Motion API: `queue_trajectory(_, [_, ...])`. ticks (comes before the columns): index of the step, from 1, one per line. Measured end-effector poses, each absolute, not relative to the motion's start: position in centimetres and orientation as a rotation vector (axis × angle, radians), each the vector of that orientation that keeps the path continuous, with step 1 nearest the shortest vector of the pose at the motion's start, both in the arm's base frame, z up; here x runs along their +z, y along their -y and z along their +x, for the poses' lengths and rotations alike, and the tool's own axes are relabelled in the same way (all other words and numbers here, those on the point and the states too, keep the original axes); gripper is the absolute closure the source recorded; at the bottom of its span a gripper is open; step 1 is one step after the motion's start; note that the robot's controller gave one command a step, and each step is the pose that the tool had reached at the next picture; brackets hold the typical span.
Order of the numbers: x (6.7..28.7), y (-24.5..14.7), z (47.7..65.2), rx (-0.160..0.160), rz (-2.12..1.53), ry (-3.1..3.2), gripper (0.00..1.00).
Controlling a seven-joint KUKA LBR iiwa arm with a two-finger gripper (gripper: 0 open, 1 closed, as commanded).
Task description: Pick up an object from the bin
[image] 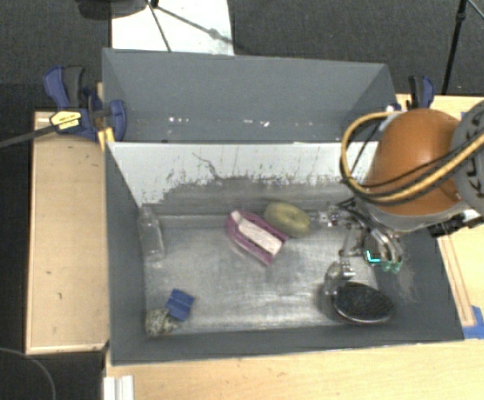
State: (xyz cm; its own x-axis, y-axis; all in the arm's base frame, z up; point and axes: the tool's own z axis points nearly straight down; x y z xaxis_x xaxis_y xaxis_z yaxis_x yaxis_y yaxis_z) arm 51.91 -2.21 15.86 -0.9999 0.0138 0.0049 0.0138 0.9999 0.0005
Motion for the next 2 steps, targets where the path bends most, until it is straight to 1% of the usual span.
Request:
queue_trajectory(1, [6.8,7.5,49.8,-0.001,0.258,3.129,0.00])
queue_trajectory(2, [14.3,13.9,50.8,0.003,-0.512,3.107,0.00])
